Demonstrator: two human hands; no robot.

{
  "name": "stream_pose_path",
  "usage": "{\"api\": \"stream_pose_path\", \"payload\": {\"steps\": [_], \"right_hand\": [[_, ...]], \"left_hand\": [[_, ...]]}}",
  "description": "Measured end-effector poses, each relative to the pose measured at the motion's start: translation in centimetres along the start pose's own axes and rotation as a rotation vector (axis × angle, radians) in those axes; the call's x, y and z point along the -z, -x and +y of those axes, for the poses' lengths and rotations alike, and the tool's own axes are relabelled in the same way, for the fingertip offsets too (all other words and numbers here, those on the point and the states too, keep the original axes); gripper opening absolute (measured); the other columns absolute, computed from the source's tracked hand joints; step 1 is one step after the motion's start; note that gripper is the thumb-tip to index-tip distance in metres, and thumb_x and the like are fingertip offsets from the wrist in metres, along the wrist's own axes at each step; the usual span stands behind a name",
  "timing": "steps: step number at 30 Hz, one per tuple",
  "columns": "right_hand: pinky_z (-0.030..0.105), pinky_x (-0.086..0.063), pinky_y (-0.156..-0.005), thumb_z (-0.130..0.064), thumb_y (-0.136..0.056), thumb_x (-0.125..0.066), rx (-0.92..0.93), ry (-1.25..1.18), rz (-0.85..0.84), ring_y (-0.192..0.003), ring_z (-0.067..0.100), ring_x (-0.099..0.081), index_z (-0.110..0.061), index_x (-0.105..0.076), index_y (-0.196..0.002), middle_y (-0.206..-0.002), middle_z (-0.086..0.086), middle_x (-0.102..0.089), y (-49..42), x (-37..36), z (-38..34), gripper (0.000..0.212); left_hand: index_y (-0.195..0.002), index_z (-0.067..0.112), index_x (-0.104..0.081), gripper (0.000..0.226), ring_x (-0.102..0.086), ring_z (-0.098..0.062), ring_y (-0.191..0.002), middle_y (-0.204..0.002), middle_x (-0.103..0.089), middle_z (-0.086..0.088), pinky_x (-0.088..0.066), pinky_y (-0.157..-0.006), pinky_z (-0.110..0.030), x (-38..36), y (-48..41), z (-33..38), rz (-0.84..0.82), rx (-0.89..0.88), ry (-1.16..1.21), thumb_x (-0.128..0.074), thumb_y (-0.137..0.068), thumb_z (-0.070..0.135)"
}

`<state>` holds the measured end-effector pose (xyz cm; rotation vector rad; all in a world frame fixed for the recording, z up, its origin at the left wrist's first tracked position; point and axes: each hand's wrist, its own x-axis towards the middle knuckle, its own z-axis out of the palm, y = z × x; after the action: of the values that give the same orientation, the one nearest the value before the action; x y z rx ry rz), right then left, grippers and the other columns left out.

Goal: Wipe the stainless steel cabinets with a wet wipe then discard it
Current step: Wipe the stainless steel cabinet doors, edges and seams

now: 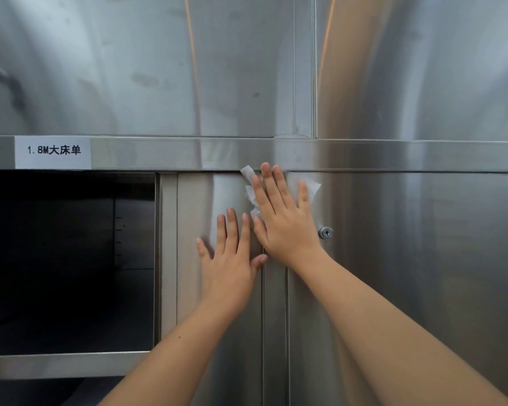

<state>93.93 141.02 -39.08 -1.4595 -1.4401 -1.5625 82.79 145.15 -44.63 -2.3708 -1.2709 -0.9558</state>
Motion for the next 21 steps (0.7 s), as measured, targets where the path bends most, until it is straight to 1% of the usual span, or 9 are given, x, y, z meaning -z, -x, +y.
{"api": "stream_pose_path", "payload": {"steps": [6, 11, 15, 18, 21], "right_hand": [[0.059, -0.035, -0.099, -0.03, -0.089, -0.031, -0.026, 0.066, -0.003, -0.132, 0.029, -0.038, -0.007, -0.042, -0.137, -0.143, 0.014, -0.04, 0.1, 0.1, -0.4, 0.054], [0.06, -0.034, -0.098, -0.031, -0.09, -0.03, -0.048, 0.114, -0.012, -0.132, 0.027, -0.039, -0.011, -0.043, -0.137, -0.143, 0.013, -0.04, 0.4, -0.1, -0.6, 0.053], [0.06, -0.033, -0.098, -0.031, -0.089, -0.03, -0.052, 0.141, -0.053, -0.132, 0.026, -0.039, -0.012, -0.043, -0.139, -0.144, 0.014, -0.038, 0.6, -0.1, -0.8, 0.055], [0.062, -0.031, -0.098, -0.032, -0.086, -0.031, -0.067, 0.162, -0.087, -0.133, 0.026, -0.037, -0.011, -0.041, -0.139, -0.145, 0.015, -0.038, 0.8, 0.0, -1.1, 0.058], [0.063, -0.027, -0.101, -0.032, -0.085, -0.033, -0.073, 0.144, -0.118, -0.137, 0.028, -0.03, -0.01, -0.036, -0.142, -0.148, 0.016, -0.03, 1.1, 0.0, -1.4, 0.061]], "left_hand": [[-0.126, 0.026, 0.041, 0.072, 0.041, -0.021, -0.126, -0.128, 0.053, 0.0, 0.01, -0.109, -0.055, 0.1, 0.1, 0.0, 0.015, 0.002, 0.008, -0.017, -0.095, 0.056], [-0.125, 0.026, 0.041, 0.071, 0.047, -0.02, -0.12, -0.129, 0.052, 0.0, 0.012, -0.109, -0.055, -0.1, 0.1, 0.0, 0.022, -0.006, 0.008, -0.016, -0.095, 0.056], [-0.126, 0.026, 0.041, 0.074, 0.049, -0.019, -0.119, -0.129, 0.052, 0.002, 0.012, -0.109, -0.055, -0.3, 0.1, -0.2, 0.042, 0.002, 0.016, -0.017, -0.093, 0.058], [-0.125, 0.025, 0.044, 0.079, 0.048, -0.016, -0.122, -0.128, 0.056, 0.004, 0.017, -0.107, -0.052, -0.6, 0.5, -0.8, 0.063, 0.003, 0.014, -0.008, -0.085, 0.067], [-0.127, 0.026, 0.043, 0.081, 0.045, -0.011, -0.126, -0.133, 0.053, 0.007, 0.022, -0.103, -0.048, -1.1, 1.2, -1.6, 0.087, -0.028, 0.053, 0.0, -0.075, 0.072]]}}
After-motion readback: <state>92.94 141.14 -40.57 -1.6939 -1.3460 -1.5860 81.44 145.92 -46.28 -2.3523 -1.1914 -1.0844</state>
